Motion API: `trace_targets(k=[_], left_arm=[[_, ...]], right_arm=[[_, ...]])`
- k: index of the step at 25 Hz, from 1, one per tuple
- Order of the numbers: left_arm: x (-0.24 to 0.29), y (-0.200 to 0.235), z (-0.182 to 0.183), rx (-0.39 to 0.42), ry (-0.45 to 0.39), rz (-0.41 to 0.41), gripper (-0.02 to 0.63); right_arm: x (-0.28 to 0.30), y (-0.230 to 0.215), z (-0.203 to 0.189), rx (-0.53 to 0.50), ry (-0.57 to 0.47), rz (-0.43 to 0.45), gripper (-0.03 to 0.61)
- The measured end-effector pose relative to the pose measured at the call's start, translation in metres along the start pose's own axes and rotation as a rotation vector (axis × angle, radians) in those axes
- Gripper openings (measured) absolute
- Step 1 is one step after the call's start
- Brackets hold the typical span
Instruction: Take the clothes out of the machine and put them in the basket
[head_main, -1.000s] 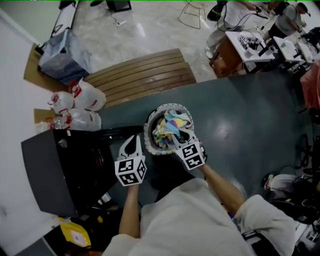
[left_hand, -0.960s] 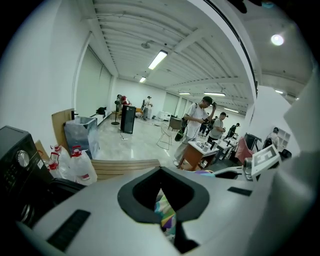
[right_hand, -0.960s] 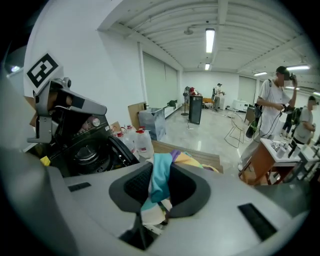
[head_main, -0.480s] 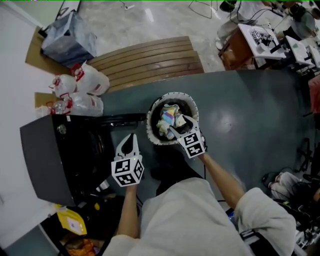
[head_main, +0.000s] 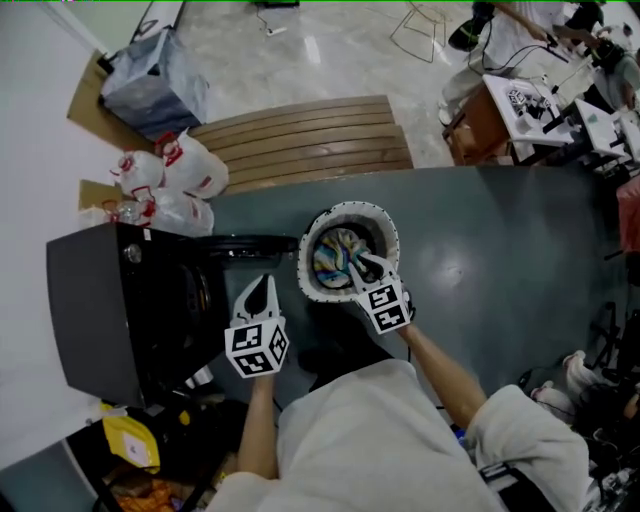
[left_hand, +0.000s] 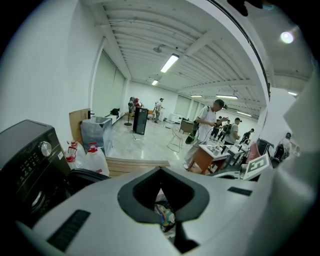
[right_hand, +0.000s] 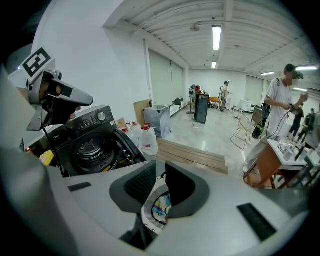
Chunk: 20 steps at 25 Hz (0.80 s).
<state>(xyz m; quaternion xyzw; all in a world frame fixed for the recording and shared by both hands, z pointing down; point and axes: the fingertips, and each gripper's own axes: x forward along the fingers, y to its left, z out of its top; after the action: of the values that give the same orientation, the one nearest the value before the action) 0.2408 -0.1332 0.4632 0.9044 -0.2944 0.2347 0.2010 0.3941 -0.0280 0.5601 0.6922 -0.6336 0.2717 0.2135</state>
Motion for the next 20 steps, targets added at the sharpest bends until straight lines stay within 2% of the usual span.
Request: trace_targets(k=[2, 4, 10, 15, 20], left_arm=[[-0.008, 0.009, 0.004, -0.006, -0.015, 0.016, 0.018], [-0.017, 0.018, 0.009, -0.015, -0.033, 0.037, 0.018], [-0.06, 0.044, 0.022, -0.045, -0.095, 0.136, 0.018], [-0.113, 0.084, 0.026, -0.092, -0.164, 0.255, 0.018], [-0.179, 0.128, 0.016, -0.157, -0.231, 0.392, 0.018]], right_arm=[[-0.001, 0.006, 0.012, -0.022, -0.015, 0.003, 0.041], [-0.002, 0.014, 0.027, -0.045, -0.037, 0.018, 0.023], [-0.007, 0.051, 0.083, -0.12, -0.128, 0.106, 0.023], [-0.006, 0.102, 0.135, -0.18, -0.21, 0.183, 0.023], [-0.007, 0.176, 0.171, -0.274, -0.262, 0.31, 0.022]])
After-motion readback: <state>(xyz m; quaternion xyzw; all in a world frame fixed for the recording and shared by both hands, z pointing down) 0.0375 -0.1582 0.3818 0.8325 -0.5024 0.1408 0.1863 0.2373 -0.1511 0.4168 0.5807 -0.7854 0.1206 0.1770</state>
